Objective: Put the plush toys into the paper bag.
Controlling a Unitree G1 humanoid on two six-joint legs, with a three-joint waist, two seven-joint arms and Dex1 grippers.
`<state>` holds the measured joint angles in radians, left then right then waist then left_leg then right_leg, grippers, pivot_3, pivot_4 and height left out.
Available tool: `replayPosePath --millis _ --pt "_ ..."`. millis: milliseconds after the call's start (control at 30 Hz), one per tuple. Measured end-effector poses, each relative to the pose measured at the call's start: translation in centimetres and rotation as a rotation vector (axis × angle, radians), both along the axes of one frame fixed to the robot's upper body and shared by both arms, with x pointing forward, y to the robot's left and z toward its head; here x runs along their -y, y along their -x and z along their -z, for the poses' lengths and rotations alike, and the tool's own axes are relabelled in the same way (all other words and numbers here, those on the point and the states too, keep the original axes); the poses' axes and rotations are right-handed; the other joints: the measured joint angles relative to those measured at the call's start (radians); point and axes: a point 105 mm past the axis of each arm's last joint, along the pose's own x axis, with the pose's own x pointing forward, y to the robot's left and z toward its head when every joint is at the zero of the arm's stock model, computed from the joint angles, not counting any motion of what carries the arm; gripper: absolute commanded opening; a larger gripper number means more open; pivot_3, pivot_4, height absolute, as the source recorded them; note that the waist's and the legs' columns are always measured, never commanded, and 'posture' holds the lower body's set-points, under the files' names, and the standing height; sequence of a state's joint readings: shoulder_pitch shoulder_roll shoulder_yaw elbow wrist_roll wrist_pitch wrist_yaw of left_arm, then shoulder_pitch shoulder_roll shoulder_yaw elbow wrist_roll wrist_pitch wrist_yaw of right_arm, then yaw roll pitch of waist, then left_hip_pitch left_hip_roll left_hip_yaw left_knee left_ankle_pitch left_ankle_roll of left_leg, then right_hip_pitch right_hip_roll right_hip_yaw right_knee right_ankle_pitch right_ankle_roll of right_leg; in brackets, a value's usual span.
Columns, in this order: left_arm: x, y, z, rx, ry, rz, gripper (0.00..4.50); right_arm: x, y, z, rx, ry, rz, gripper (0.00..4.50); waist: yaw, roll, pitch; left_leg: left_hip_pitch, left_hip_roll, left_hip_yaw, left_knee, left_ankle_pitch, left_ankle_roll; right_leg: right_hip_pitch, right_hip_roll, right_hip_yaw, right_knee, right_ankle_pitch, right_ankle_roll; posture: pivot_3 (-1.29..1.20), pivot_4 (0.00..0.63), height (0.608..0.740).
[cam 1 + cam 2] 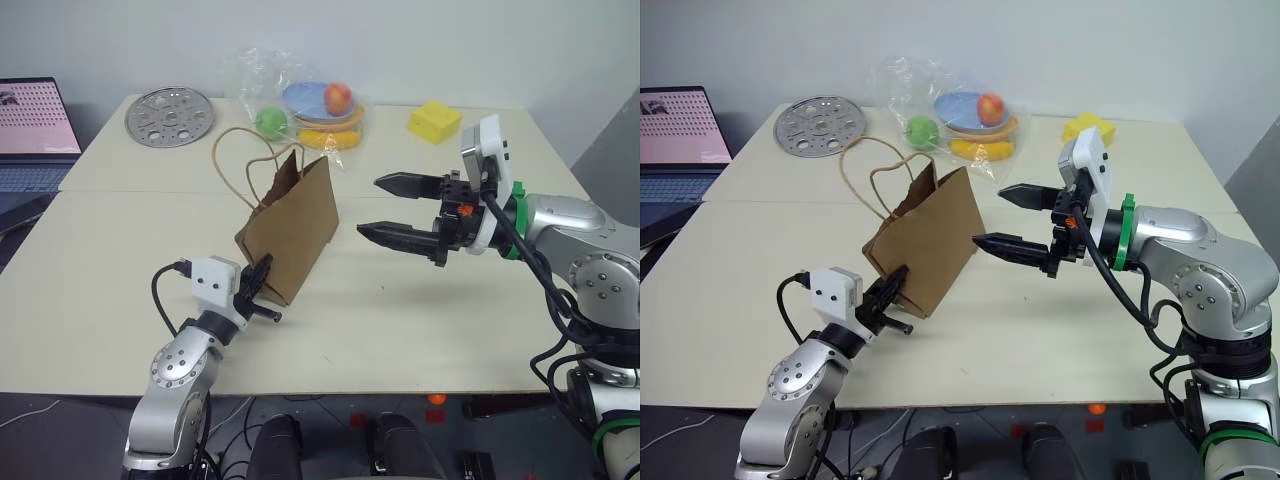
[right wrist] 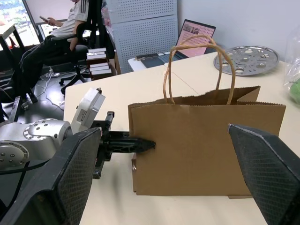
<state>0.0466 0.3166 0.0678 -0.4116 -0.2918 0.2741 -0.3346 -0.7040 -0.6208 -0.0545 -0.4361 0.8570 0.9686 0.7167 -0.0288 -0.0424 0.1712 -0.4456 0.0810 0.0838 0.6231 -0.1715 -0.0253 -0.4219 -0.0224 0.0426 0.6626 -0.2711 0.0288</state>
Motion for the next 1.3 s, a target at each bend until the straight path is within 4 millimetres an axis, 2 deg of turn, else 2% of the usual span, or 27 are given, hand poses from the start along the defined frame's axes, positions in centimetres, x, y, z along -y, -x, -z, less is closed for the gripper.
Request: replayPosePath --millis 100,167,267,333,400,467,667,767,900,933,1033,1100,1200,1300 --pt "-0.5 -0.7 -0.7 0.015 -0.018 0.010 0.02 0.9 -0.5 0.7 0.001 0.038 0.051 4.50 0.003 0.000 0.000 -0.001 0.000 0.000 0.001 0.000 0.000 0.000 0.000 -0.001 0.000 0.000 0.000 0.00 0.150 0.740" --pt "-0.4 -1.6 -1.9 0.018 -0.018 0.069 0.02 1.7 -0.8 0.7 0.012 0.065 0.084 4.50 0.004 0.000 0.000 -0.002 0.000 0.000 0.002 0.000 0.000 0.000 0.000 -0.002 0.000 0.000 0.000 0.00 0.150 0.740" --pt "0.6 -3.4 -5.3 0.022 -0.013 0.270 0.02 3.8 -0.8 -0.2 0.033 0.106 0.138 4.50 0.014 0.000 0.001 -0.005 0.000 -0.001 0.004 0.000 0.000 -0.002 0.001 -0.002 0.000 0.001 0.002 0.00 0.150 0.740" --pt "1.8 -3.7 -7.7 0.038 -0.008 0.430 0.02 5.2 -0.4 -1.6 0.047 0.104 0.176 4.50 0.014 0.001 0.001 -0.005 -0.001 0.000 0.004 0.000 0.000 0.000 0.001 -0.001 -0.002 0.001 0.002 0.00 0.150 0.740" --pt "3.3 -3.5 -8.8 0.024 -0.001 0.616 0.02 6.1 0.2 -2.8 0.054 0.096 0.192 4.50 0.014 0.001 0.001 -0.005 -0.001 0.001 0.004 -0.002 0.002 0.001 0.001 -0.001 -0.004 0.004 0.008 0.00 0.150 0.740" --pt "4.9 -4.1 -8.3 -0.026 -0.006 0.790 0.02 6.8 1.0 -3.2 0.036 0.118 0.201 4.50 0.014 0.002 0.001 -0.005 -0.001 0.001 0.004 -0.002 0.003 0.000 0.002 -0.001 -0.005 0.005 0.010 0.00 0.150 0.740" --pt "7.6 -6.0 -5.7 -0.098 -0.129 1.084 0.02 8.0 2.3 -4.3 0.025 0.133 0.258 4.50 0.017 0.002 0.001 -0.006 -0.001 -0.001 0.003 -0.002 0.003 -0.001 0.003 -0.001 -0.004 0.005 0.009 0.00 0.150 0.740" --pt "8.4 -6.9 -5.1 -0.075 -0.183 1.158 0.02 8.0 2.7 -3.1 -0.005 0.151 0.274 4.50 0.017 0.001 0.001 -0.007 -0.001 0.000 0.003 -0.003 0.004 -0.001 0.003 -0.001 -0.005 0.005 0.010 0.00 0.150 0.740" --pt "8.3 -7.4 -3.8 -0.092 -0.229 1.174 0.02 8.5 2.9 -1.8 -0.049 0.162 0.308 4.50 0.015 0.001 0.001 -0.007 -0.001 -0.001 0.004 -0.003 0.004 -0.001 0.003 -0.001 -0.004 0.005 0.011 0.00 0.150 0.740" --pt "8.1 -7.5 -3.5 -0.102 -0.233 1.169 0.43 8.6 2.8 -1.4 -0.064 0.167 0.314 4.50 0.013 0.002 0.001 -0.007 -0.001 -0.001 0.004 -0.003 0.004 -0.001 0.003 -0.001 -0.003 0.005 0.011 0.00 0.150 0.740" --pt "7.8 -7.9 -3.3 -0.114 -0.234 1.163 1.18 8.8 2.9 -1.7 -0.055 0.154 0.323 4.50 0.012 0.001 0.001 -0.007 -0.001 -0.002 0.004 -0.003 0.004 -0.001 0.003 -0.002 -0.003 0.005 0.011 0.00 0.150 0.740" --pt "7.7 -8.3 -4.2 -0.090 -0.248 1.150 1.80 9.1 3.0 -1.7 -0.051 0.147 0.332 4.50 0.012 0.001 0.001 -0.007 -0.001 -0.002 0.005 -0.003 0.004 -0.001 0.003 -0.002 -0.003 0.004 0.011 0.00 0.150 0.740" --pt "6.6 -9.0 -6.5 -0.033 -0.268 1.105 2.74 9.8 2.7 -0.5 -0.092 0.160 0.353 4.50 0.012 0.001 0.001 -0.007 -0.001 -0.001 0.005 -0.003 0.004 0.000 0.003 -0.001 -0.003 0.004 0.012 0.00 0.150 0.740" --pt "5.8 -9.3 -7.5 -0.015 -0.268 1.075 3.63 10.3 2.5 -0.2 -0.090 0.154 0.374 4.50 0.010 0.001 0.001 -0.007 -0.001 -0.002 0.005 -0.003 0.004 0.000 0.003 -0.001 -0.001 0.004 0.013 0.00 0.150 0.740"
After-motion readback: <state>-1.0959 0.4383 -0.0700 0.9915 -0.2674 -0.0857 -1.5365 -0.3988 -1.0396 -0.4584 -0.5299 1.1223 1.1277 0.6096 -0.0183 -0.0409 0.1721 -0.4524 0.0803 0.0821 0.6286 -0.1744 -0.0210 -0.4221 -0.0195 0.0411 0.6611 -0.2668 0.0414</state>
